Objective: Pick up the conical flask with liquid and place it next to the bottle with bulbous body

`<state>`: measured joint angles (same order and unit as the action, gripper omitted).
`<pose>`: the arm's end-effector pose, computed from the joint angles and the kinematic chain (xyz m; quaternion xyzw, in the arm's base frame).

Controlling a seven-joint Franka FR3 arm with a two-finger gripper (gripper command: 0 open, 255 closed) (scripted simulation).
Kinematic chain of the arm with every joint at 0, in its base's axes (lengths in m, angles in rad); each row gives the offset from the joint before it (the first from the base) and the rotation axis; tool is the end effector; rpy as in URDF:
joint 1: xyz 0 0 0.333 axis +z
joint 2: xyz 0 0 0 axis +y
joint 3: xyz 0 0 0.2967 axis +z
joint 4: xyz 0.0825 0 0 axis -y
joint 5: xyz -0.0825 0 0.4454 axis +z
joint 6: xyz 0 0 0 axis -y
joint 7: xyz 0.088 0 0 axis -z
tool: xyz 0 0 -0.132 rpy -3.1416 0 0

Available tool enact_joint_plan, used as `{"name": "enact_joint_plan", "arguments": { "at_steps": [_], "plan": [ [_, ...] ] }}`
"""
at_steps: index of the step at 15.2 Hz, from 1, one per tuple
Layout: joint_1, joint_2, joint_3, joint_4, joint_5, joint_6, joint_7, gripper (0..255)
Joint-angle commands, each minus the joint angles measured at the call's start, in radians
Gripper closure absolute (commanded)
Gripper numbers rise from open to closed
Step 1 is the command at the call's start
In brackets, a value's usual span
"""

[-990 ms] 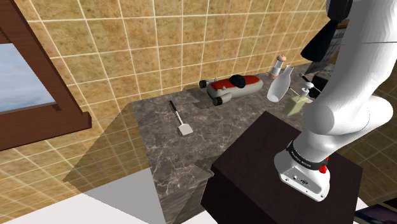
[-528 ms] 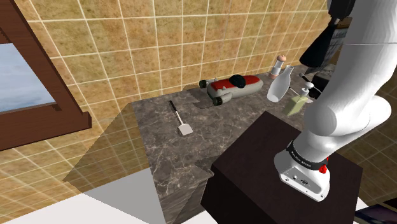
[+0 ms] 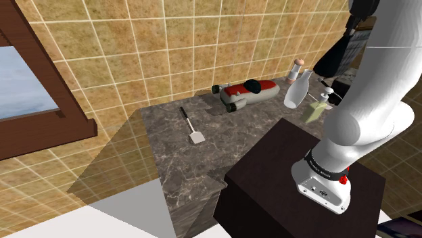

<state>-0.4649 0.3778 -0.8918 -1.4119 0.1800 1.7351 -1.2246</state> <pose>0.2454 -0.6607 0.5085 0.9962 -0.0533 -0.0418 0.0552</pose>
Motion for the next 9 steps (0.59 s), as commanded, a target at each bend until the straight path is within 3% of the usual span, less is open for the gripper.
{"name": "enact_joint_plan", "arguments": {
  "at_steps": [1, 9],
  "plan": [
    [0.009, -0.006, -0.001, -0.034, -0.003, 0.031, 0.002, 255],
    [0.028, -0.006, 0.003, -0.145, -0.002, 0.139, 0.006, 255]
  ]
}}
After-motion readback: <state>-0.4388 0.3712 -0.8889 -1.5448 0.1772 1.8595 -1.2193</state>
